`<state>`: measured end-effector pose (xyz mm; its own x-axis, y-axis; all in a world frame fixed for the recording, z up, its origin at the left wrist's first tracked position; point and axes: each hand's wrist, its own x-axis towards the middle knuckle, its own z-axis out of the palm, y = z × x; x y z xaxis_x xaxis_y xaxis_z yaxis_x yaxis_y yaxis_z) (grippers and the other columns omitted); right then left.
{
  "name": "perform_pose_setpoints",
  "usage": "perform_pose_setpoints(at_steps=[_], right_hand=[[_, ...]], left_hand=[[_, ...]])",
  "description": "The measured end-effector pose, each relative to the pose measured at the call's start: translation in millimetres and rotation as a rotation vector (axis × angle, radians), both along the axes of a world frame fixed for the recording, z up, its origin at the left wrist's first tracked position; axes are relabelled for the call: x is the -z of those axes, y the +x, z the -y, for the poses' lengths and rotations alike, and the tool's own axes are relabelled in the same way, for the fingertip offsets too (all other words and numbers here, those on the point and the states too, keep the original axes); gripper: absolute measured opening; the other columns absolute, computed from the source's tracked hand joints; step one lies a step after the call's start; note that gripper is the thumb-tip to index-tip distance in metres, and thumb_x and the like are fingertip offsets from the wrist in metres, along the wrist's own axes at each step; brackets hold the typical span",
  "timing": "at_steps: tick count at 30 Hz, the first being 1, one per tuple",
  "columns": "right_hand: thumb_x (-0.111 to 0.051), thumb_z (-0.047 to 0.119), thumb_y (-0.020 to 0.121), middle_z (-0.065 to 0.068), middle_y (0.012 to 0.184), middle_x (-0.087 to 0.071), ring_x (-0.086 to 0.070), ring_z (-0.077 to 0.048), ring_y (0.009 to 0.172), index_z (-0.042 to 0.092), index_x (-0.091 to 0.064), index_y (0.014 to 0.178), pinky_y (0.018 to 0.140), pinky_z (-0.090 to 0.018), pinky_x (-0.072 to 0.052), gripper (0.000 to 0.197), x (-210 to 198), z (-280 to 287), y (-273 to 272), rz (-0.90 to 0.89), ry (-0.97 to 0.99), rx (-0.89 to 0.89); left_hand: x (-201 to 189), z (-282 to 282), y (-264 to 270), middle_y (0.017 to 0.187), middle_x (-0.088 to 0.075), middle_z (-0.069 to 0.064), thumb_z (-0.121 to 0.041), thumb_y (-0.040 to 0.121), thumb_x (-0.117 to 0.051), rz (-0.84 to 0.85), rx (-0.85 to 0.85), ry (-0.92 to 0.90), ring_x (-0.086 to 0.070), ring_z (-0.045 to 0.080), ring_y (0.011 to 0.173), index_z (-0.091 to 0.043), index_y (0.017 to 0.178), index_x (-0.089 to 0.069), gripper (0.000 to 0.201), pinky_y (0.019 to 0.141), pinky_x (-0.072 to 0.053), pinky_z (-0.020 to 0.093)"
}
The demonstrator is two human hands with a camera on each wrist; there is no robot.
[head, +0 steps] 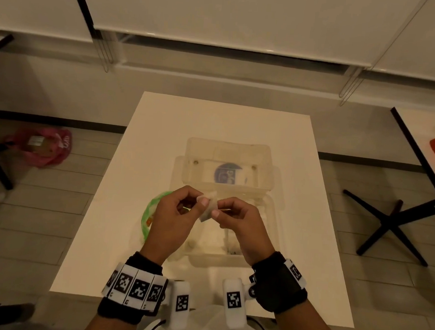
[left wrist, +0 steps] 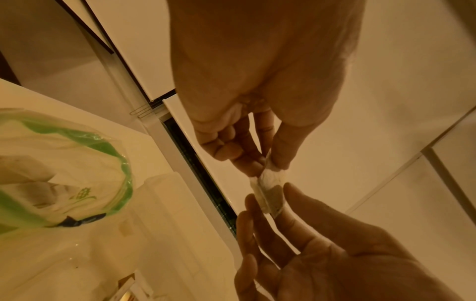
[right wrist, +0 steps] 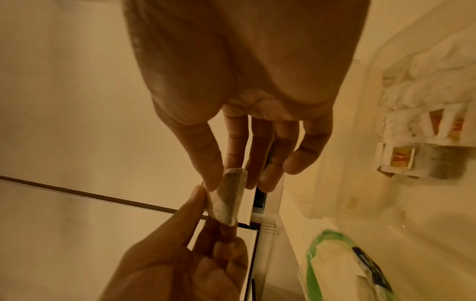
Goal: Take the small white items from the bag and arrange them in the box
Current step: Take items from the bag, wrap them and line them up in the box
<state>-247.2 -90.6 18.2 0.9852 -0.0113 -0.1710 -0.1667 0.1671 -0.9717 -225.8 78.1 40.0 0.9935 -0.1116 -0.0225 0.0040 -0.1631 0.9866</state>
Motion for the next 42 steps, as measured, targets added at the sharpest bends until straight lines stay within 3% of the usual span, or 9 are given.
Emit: perform_pose_setpoints(at_steps=[5, 8, 11, 14, 19, 21, 32, 39, 42], right_hand=[[-0.069, 0.003, 0.087, -0.011, 0.090, -0.074, -0.069, -0.015, 0.084, -0.008, -0.067, 0.094, 0.073, -0.017, -0.048, 0.012, -6.1, 0.0, -2.0, 0.027, 0.044, -0.038], [-0.074, 0.010, 0.083, -0.017, 0.085, -0.067, -0.064, -0.022, 0.083, -0.010, -0.064, 0.081, 0.083, -0.034, -0.050, 0.022, -5.5, -1.2, -0.7, 0.046, -0.006, -0.011], [-0.072, 0.007, 0.084, -0.012, 0.087, -0.073, -0.069, -0.021, 0.088, -0.006, -0.070, 0.089, 0.086, -0.031, -0.051, 0.015, -8.4, -0.2, -0.4, 0.046, -0.002, -0.031], [-0.073, 0.011, 0.077, -0.001, 0.077, -0.064, -0.060, -0.014, 0.079, 0.002, -0.067, 0.074, 0.081, -0.032, -0.046, 0.012, -7.6, 1.8, 0.8, 0.033, -0.100, -0.037], [-0.073, 0.020, 0.080, -0.011, 0.086, -0.070, -0.065, -0.020, 0.087, 0.004, -0.073, 0.085, 0.086, -0.036, -0.051, 0.017, -5.4, -0.4, 1.1, 0.034, -0.059, 0.019], [-0.072, 0.017, 0.077, -0.007, 0.082, -0.068, -0.062, -0.017, 0.082, 0.007, -0.071, 0.077, 0.082, -0.035, -0.049, 0.010, -4.6, -0.2, 0.6, 0.046, -0.121, 0.029], [-0.077, 0.010, 0.079, -0.015, 0.091, -0.074, -0.070, -0.030, 0.090, 0.002, -0.072, 0.085, 0.087, -0.040, -0.056, 0.011, -6.7, 4.5, -0.8, 0.048, -0.058, 0.054], [-0.077, 0.011, 0.082, -0.005, 0.086, -0.073, -0.069, -0.023, 0.086, 0.011, -0.074, 0.082, 0.081, -0.038, -0.055, 0.003, -7.5, 4.9, -1.8, 0.085, -0.131, 0.049], [-0.077, 0.010, 0.080, 0.002, 0.086, -0.071, -0.067, -0.014, 0.084, 0.016, -0.073, 0.079, 0.081, -0.038, -0.052, 0.007, -4.8, 6.6, -2.8, 0.056, -0.190, -0.033]], left_hand=[[-0.6, -2.4, 0.2, 0.082, -0.073, 0.000, -0.017, 0.091, -0.072, -0.009, 0.039, 0.013, -0.068, 0.017, 0.081, -0.015, 0.087, -0.074, 0.005, 0.075, -0.053, 0.037], [-0.4, -1.9, -1.1, 0.084, -0.073, 0.000, -0.015, 0.089, -0.074, -0.020, 0.012, 0.017, -0.067, 0.016, 0.082, -0.016, 0.084, -0.075, 0.005, 0.078, -0.052, 0.044], [0.4, -2.8, -0.4, 0.083, -0.073, 0.001, -0.016, 0.087, -0.075, -0.051, 0.010, -0.018, -0.065, 0.012, 0.079, -0.016, 0.083, -0.075, 0.004, 0.075, -0.048, 0.039], [-0.3, -2.7, 0.1, 0.083, -0.073, 0.003, -0.011, 0.087, -0.075, -0.060, 0.006, -0.063, -0.063, 0.010, 0.076, -0.011, 0.084, -0.075, 0.004, 0.070, -0.046, 0.029], [-4.1, 1.4, -2.3, 0.082, -0.074, 0.009, -0.008, 0.087, -0.073, -0.083, 0.025, -0.144, -0.061, 0.003, 0.070, -0.002, 0.087, -0.075, 0.006, 0.063, -0.044, 0.012], [-2.9, 1.7, -2.3, 0.082, -0.073, 0.008, -0.007, 0.087, -0.072, -0.089, 0.014, -0.169, -0.063, 0.006, 0.074, -0.002, 0.087, -0.074, 0.005, 0.065, -0.046, 0.014], [-4.4, 5.8, -5.5, 0.078, -0.073, 0.003, -0.006, 0.089, -0.071, -0.116, -0.010, -0.163, -0.061, 0.000, 0.066, -0.001, 0.084, -0.074, 0.007, 0.062, -0.043, 0.008], [-4.9, 6.7, -4.8, 0.084, -0.075, 0.002, -0.014, 0.088, -0.074, -0.055, -0.008, -0.062, -0.067, 0.015, 0.078, -0.011, 0.086, -0.075, 0.004, 0.073, -0.053, 0.021], [-4.3, 6.0, -3.9, 0.079, -0.072, 0.000, -0.011, 0.090, -0.071, -0.054, -0.072, -0.099, -0.060, 0.005, 0.069, -0.009, 0.086, -0.073, 0.005, 0.064, -0.046, 0.015]])
